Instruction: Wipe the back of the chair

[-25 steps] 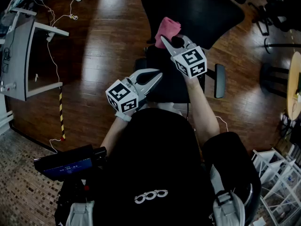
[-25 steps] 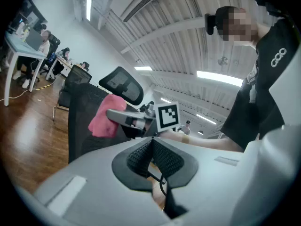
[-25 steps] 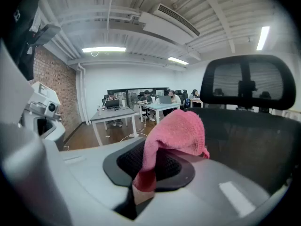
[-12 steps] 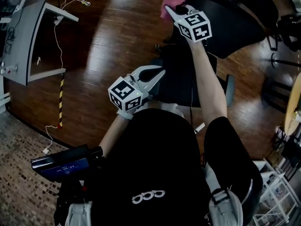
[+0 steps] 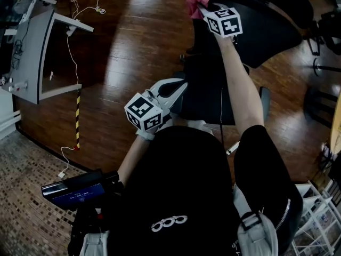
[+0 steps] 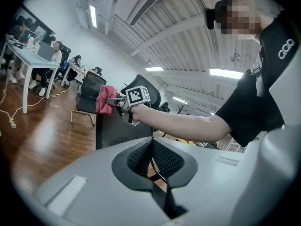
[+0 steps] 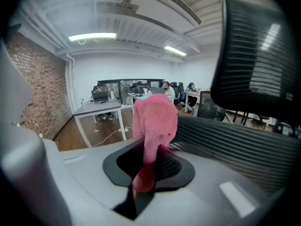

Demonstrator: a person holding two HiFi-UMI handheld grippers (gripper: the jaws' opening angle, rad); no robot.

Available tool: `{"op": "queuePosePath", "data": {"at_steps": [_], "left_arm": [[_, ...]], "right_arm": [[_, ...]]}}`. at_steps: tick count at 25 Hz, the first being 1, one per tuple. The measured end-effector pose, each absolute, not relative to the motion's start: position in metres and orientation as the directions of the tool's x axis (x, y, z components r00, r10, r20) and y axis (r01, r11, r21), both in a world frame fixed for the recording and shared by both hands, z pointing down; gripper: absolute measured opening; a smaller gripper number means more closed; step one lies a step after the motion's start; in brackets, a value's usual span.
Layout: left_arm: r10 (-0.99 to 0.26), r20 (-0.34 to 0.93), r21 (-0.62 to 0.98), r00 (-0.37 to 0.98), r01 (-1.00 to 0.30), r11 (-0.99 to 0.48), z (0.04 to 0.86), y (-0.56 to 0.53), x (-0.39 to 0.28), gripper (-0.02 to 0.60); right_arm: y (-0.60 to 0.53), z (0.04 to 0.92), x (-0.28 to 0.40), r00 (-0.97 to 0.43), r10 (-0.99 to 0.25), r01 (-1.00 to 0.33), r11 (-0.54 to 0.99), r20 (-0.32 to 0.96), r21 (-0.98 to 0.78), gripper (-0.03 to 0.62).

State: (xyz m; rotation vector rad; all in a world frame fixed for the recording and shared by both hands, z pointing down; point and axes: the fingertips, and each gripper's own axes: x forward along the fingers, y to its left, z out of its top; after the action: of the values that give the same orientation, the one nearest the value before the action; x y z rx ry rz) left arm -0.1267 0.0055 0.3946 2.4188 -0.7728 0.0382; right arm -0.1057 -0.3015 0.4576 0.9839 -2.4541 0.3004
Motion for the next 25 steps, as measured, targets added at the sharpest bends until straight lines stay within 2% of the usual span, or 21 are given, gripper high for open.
{"op": "queuePosePath", "data": {"at_steps": [6, 18, 25], "left_arm": [[-0.51, 0.218, 0.519, 0.832, -0.541, -0.662, 0.393, 0.0, -0.099, -0.009], [-0.464, 0.243, 0.489, 0.852, -0.521, -0.699, 0.401, -0.007, -0.007, -0.009], [-0.437, 0.25, 0.495, 0.864, -0.502, -0.709, 0.398, -0.013, 0.017, -0.009]], "right_arm": [[-0.308, 0.459, -0.046, -0.597, -0.639, -0.75, 0.659, 0.485, -0.056, 0.044], [-0.312, 0.47, 0.13, -0.498, -0.728, -0.848, 0.524, 0.472, -0.087, 0.046], [-0.315, 0.462, 0.196, -0.439, -0.765, -0.886, 0.456, 0.472, -0.085, 0.046]]}}
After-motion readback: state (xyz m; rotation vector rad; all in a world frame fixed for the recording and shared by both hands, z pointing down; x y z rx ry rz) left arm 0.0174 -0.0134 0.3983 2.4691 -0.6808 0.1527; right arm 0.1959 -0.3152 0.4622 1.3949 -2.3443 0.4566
